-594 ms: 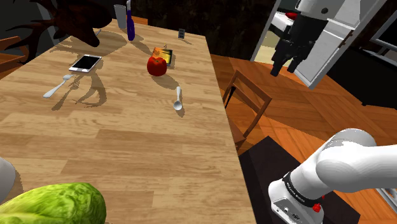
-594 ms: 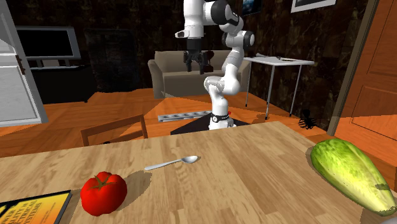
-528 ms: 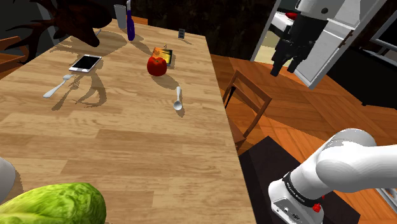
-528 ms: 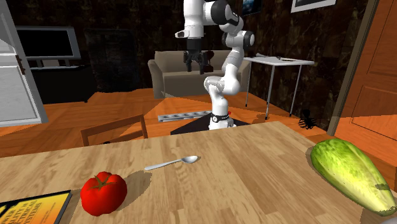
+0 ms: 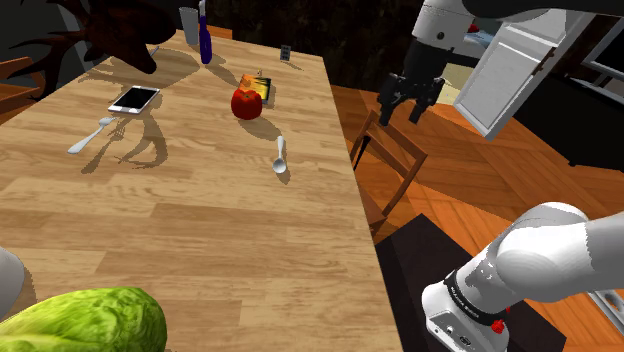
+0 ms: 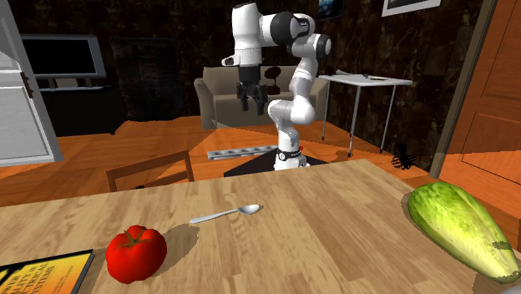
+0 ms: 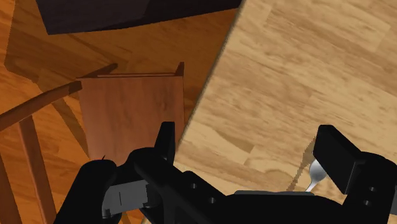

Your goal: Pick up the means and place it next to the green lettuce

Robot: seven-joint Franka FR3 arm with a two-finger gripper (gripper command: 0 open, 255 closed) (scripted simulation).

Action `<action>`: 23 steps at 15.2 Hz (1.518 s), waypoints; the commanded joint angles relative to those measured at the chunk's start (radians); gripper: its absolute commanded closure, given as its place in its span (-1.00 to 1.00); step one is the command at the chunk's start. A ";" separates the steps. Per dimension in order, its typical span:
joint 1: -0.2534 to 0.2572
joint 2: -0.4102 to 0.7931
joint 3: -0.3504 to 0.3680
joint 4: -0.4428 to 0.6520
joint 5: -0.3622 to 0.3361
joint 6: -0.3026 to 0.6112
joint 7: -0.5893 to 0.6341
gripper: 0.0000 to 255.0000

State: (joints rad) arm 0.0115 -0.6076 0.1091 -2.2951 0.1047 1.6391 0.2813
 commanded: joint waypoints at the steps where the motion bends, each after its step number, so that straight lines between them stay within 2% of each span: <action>1: -0.002 0.059 0.019 -0.001 0.020 0.063 0.040 -1.00; 12: -0.012 0.441 0.090 0.138 0.071 0.320 0.225 -1.00; 23: 0.005 0.859 0.103 0.432 0.062 0.465 0.394 -1.00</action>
State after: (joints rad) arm 0.0140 0.2142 0.2133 -1.8939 0.1679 2.0949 0.6605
